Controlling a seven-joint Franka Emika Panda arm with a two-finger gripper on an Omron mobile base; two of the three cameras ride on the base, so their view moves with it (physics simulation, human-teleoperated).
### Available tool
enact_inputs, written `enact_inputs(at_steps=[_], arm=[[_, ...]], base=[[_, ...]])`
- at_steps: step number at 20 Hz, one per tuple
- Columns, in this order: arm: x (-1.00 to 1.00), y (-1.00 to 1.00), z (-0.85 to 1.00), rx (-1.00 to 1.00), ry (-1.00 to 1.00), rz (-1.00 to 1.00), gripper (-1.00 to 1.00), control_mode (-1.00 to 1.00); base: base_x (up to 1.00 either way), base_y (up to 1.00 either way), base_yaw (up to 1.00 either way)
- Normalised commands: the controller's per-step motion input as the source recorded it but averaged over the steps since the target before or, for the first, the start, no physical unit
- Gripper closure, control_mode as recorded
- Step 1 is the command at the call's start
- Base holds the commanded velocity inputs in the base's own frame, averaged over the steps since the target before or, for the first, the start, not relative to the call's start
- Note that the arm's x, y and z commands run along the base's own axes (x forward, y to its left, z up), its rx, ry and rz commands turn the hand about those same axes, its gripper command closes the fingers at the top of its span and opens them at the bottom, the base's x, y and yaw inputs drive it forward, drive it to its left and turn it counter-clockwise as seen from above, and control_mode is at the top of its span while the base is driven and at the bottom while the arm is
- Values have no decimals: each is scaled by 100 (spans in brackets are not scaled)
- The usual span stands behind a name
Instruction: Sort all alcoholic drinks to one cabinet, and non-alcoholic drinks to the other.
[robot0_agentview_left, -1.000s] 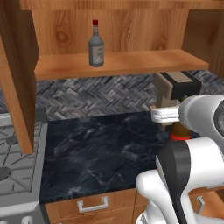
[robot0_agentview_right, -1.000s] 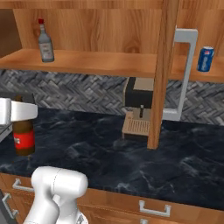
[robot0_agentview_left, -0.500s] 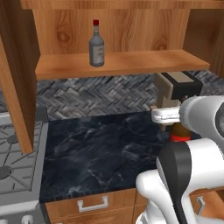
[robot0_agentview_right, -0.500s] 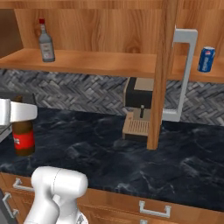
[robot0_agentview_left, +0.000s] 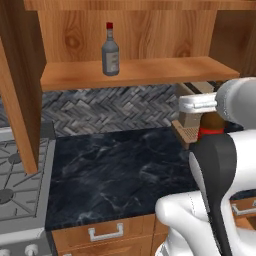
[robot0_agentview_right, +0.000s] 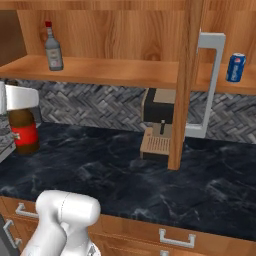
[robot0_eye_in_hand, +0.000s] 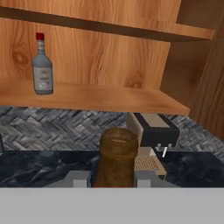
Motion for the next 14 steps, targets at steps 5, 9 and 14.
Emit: enact_inputs(at_steps=[5, 9, 14], arm=[[3, 1, 48, 0, -6, 2, 100, -100], [16, 0, 35, 0, -13, 0, 100, -100], [26, 0, 26, 0, -18, 0, 100, -100]], base=[[0, 0, 0], [0, 0, 0], [0, 0, 0]])
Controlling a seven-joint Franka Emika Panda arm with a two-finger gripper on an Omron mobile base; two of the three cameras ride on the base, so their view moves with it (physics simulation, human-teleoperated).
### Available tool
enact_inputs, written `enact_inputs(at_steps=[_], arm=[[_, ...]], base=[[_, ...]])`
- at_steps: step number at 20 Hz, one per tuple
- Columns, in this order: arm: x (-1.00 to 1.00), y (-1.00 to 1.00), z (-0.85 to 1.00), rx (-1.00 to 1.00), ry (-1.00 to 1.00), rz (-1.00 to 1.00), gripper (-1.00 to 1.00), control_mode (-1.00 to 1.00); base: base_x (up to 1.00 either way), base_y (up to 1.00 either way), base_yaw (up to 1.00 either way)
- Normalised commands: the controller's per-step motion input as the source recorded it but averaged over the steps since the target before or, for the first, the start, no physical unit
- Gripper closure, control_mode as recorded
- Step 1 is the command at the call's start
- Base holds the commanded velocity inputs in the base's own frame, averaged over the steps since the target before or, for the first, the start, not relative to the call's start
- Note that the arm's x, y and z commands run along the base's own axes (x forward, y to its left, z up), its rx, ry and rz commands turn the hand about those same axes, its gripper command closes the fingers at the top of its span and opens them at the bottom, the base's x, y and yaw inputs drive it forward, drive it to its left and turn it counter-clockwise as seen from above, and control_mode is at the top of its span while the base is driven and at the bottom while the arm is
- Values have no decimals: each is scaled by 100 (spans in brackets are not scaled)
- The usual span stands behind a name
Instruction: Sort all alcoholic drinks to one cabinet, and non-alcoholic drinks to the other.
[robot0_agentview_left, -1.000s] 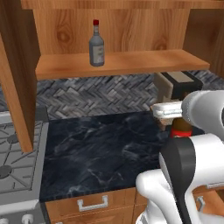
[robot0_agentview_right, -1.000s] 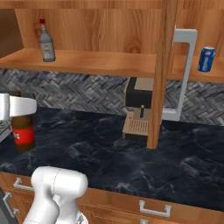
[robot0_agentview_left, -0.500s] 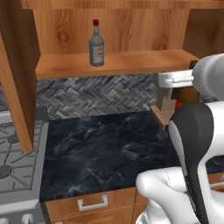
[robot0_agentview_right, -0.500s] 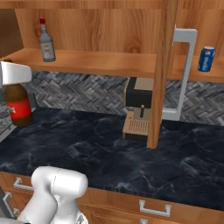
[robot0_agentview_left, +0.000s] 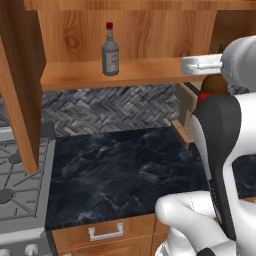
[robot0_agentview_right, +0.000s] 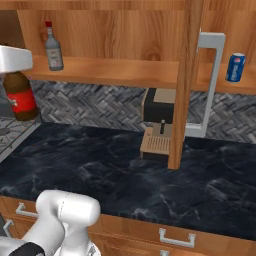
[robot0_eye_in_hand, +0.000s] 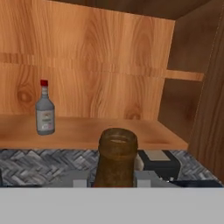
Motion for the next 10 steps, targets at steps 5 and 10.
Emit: enact_inputs(at_steps=[5, 10], arm=[[31, 0, 12, 0, -11, 0, 100, -100], [28, 0, 0, 0, -7, 0, 100, -100]], base=[[0, 0, 0], [0, 0, 0]])
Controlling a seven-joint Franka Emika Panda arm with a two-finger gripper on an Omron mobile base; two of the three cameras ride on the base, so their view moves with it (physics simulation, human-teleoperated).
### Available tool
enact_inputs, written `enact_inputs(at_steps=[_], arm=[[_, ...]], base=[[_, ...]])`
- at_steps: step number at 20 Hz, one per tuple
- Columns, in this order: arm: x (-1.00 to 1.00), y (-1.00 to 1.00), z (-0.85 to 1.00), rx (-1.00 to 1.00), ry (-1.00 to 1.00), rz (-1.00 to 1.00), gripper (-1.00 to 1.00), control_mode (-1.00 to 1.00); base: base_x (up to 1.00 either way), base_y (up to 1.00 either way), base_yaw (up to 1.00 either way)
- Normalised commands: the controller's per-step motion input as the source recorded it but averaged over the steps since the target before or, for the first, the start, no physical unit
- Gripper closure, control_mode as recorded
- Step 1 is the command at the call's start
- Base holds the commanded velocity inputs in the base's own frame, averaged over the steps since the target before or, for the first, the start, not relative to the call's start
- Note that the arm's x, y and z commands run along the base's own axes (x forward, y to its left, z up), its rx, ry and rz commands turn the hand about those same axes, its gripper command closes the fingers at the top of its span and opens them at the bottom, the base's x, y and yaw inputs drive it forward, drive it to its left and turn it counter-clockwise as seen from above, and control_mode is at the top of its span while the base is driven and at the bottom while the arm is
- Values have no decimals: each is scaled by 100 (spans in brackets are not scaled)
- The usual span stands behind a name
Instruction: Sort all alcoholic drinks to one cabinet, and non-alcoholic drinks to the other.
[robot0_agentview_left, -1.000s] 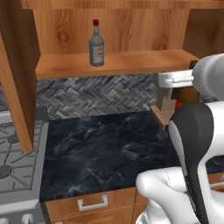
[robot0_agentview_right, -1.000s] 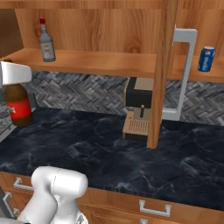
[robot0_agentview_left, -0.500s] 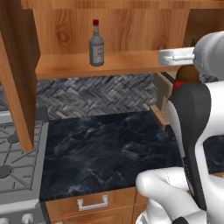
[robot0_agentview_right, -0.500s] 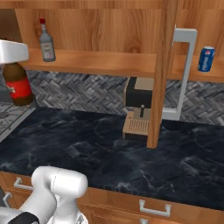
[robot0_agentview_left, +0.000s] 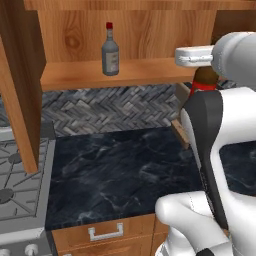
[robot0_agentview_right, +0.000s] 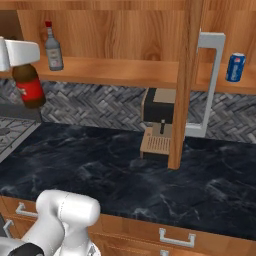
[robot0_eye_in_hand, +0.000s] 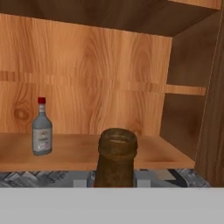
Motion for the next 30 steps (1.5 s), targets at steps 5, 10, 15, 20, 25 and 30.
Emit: enact_inputs(at_steps=[5, 10, 15, 20, 25, 30], arm=[[43, 0, 0, 0, 0, 0, 100, -100], [45, 0, 0, 0, 0, 0, 100, -100], [51, 0, 5, 0, 0, 0, 100, -100], [53, 0, 7, 0, 0, 0, 100, -100], [50, 0, 4, 0, 0, 0, 100, -100], [42, 0, 0, 0, 0, 0, 100, -100]], base=[[0, 0, 0], [0, 0, 0], [0, 0, 0], [0, 0, 0], [0, 0, 0], [0, 0, 0]])
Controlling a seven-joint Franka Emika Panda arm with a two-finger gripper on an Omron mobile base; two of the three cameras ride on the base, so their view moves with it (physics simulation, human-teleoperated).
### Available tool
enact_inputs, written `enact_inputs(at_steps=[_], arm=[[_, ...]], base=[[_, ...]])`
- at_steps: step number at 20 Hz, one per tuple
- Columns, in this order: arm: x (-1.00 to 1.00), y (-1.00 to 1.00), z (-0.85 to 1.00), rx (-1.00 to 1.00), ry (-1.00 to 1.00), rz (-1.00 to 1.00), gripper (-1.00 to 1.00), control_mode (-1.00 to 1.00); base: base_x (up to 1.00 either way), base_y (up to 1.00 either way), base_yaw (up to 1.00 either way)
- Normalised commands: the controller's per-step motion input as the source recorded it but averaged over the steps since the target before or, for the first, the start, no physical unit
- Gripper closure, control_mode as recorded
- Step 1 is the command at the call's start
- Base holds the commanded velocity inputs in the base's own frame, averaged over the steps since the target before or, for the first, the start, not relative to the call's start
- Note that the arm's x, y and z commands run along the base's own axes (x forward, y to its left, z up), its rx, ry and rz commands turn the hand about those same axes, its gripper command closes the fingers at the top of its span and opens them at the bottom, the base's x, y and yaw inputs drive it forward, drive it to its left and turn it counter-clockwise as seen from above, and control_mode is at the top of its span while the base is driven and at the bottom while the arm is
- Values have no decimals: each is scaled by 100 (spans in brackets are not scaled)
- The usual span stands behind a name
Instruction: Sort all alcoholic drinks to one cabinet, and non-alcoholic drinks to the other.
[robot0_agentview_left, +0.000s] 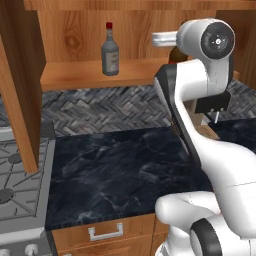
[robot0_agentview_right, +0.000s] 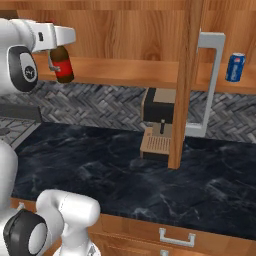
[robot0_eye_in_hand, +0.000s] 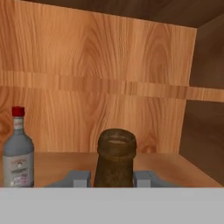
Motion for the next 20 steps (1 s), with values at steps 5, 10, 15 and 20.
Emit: enact_inputs(at_steps=[5, 10, 15, 20], arm=[[35, 0, 0, 0, 0, 0, 100, -100], [38, 0, 0, 0, 0, 0, 100, -100], [33, 0, -3, 0, 0, 1, 100, -100], [26, 0, -11, 0, 0, 1, 100, -100]], base=[[0, 0, 0], [0, 0, 0], [0, 0, 0], [0, 0, 0]])
